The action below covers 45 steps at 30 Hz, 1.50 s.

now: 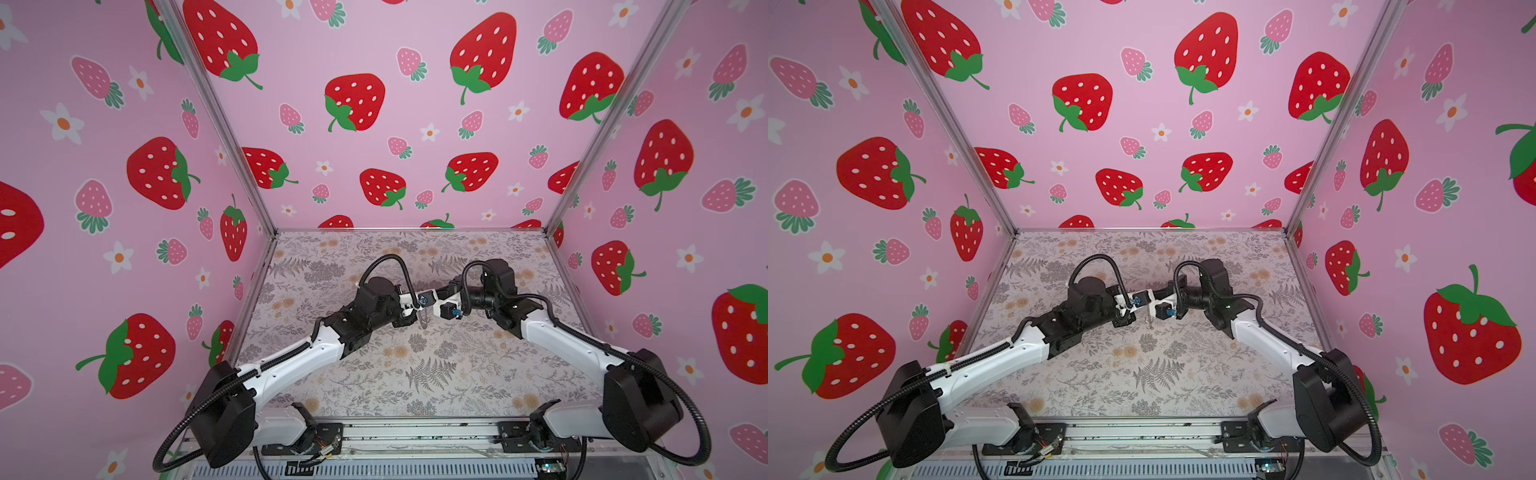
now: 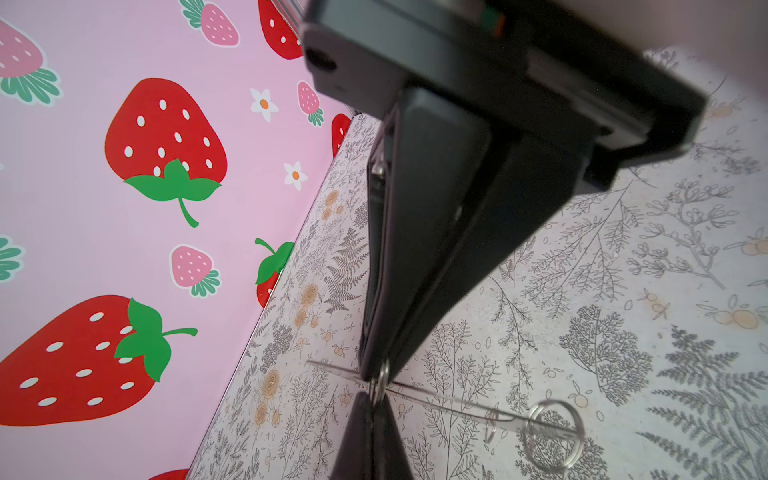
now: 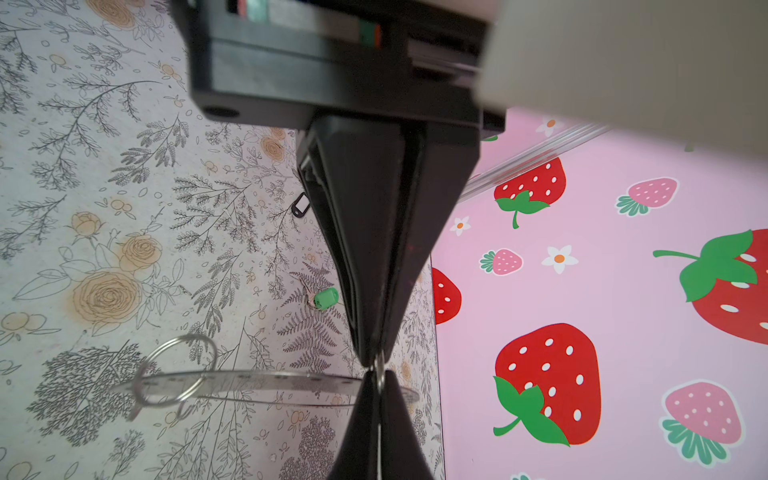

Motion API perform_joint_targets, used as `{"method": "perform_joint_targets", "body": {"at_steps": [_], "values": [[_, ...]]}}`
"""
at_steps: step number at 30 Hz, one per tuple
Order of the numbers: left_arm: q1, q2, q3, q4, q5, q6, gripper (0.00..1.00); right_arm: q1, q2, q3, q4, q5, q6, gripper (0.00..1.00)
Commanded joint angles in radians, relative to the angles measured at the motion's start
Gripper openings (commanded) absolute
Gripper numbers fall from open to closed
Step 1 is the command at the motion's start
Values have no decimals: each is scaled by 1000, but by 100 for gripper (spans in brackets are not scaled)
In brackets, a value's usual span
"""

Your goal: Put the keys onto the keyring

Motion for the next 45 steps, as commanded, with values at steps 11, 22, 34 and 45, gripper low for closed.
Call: {"method": "perform_joint_targets", "body": {"at_steps": [11, 22, 34, 45], "values": [[105, -69, -30, 130, 298, -127, 0, -22, -80, -3, 28, 13, 109, 32], [132, -77, -52, 189, 371, -175, 0, -69, -117, -24, 125, -109, 339, 30], [134, -85, -54, 212, 374, -189, 0, -70, -97, 10, 69, -219, 398, 28], [134, -88, -49, 197, 407, -184, 0, -64, -60, 27, 87, -228, 406, 23]]}}
